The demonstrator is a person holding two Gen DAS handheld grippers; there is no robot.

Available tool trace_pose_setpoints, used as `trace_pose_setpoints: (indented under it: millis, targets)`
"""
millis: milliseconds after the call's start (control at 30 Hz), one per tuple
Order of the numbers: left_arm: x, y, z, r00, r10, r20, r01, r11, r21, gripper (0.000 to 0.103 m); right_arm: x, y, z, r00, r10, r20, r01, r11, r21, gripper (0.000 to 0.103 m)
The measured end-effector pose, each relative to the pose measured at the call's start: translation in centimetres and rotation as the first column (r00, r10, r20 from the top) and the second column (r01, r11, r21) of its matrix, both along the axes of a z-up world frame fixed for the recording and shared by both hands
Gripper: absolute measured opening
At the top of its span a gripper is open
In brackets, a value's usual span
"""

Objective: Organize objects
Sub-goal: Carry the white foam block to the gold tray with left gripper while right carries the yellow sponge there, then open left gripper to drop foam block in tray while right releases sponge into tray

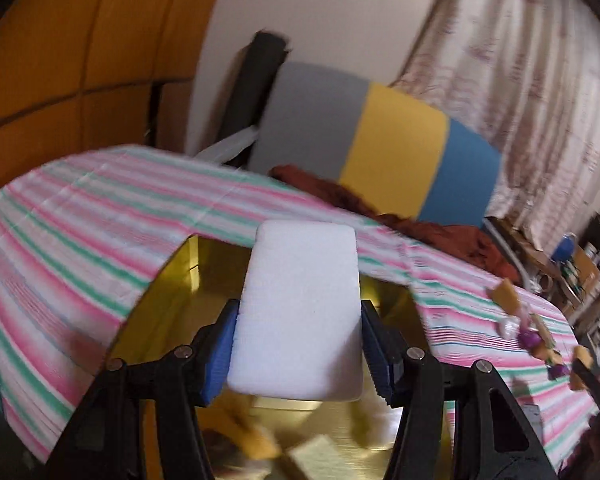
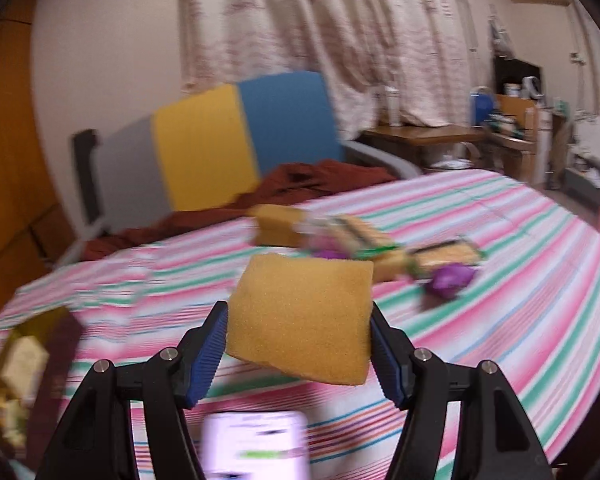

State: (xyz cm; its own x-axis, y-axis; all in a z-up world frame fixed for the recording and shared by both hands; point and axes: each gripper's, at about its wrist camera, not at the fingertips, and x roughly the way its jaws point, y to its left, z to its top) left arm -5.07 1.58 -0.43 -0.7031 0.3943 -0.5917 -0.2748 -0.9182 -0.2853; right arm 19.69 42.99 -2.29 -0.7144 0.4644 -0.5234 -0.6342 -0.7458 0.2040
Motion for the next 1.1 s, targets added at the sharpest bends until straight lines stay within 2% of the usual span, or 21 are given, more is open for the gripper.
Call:
trace_pose_setpoints:
  millis: [100, 167, 267, 400, 467, 500, 533, 567, 600, 733, 900, 1000, 1100]
  targets:
    - [-1.7, -1.3, -1.5, 0.997, 0.026, 0.074, -0.026, 1.000, 0.004, 0.058, -1.3, -3.1, 1.0, 0.992, 0.120, -0.037, -0.122, 0.992, -0.042, 0.066]
    - [-2.7, -1.9, -2.5, 0.993, 0.032, 0.115, -0.032, 0.999, 0.001, 0.058, -2.4, -5.5, 1.6, 0.975, 0.218, -0.051, -0.221, 0.973, -0.060, 0.066]
    - [-4.2, -2.8, -3.8, 0.980, 0.048, 0.193, -0.052, 0.999, 0.014, 0.058, -4.1, -9.4, 2.0, 0.926, 0.372, -0.068, -0.378, 0.921, -0.095, 0.066]
    - [-5.4, -3.9, -5.0, 0.964, 0.072, 0.255, -0.082, 0.996, 0.029, 0.058, -5.4, -13.2, 2.1, 0.865, 0.496, -0.075, -0.502, 0.856, -0.123, 0.067]
    - [-5.5, -3.9, -5.4, 0.964, 0.075, 0.256, -0.080, 0.997, 0.007, 0.059, -6.0, -15.1, 2.1, 0.837, 0.543, -0.067, -0.547, 0.829, -0.116, 0.066]
    - [-5.5, -3.9, -5.5, 0.964, 0.077, 0.255, -0.079, 0.997, -0.002, 0.062, -6.2, -16.1, 2.2, 0.823, 0.565, -0.060, -0.568, 0.815, -0.110, 0.066]
    - [-5.4, -3.8, -5.6, 0.965, 0.078, 0.251, -0.078, 0.997, -0.009, 0.067, -6.3, -17.1, 2.2, 0.809, 0.586, -0.053, -0.588, 0.802, -0.105, 0.066]
    - [-5.5, -3.7, -5.4, 0.966, 0.077, 0.249, -0.076, 0.997, -0.014, 0.080, -6.5, -18.0, 2.2, 0.794, 0.606, -0.044, -0.607, 0.789, -0.100, 0.066]
    - [-5.4, -3.6, -5.3, 0.967, 0.081, 0.242, -0.077, 0.997, -0.025, 0.089, -6.7, -18.7, 2.2, 0.781, 0.623, -0.035, -0.623, 0.776, -0.095, 0.067]
    - [-4.6, -3.3, -4.5, 0.977, 0.100, 0.186, -0.089, 0.994, -0.066, 0.091, -7.5, -21.2, 1.8, 0.736, 0.676, 0.009, -0.674, 0.735, -0.081, 0.067]
    - [-2.5, -3.9, -2.9, 0.983, 0.152, 0.102, -0.144, 0.986, -0.081, 0.101, -9.1, -23.4, 0.6, 0.685, 0.726, 0.064, -0.719, 0.687, -0.100, 0.067]
    - [-1.1, -4.0, -2.1, 0.984, 0.166, 0.058, -0.160, 0.983, -0.093, 0.103, -9.5, -23.9, -0.2, 0.662, 0.746, 0.076, -0.736, 0.666, -0.121, 0.067]
    - [-0.3, -3.6, -1.7, 0.989, 0.142, 0.047, -0.136, 0.985, -0.109, 0.103, -10.1, -24.3, -0.5, 0.656, 0.749, 0.091, -0.737, 0.662, -0.135, 0.067]
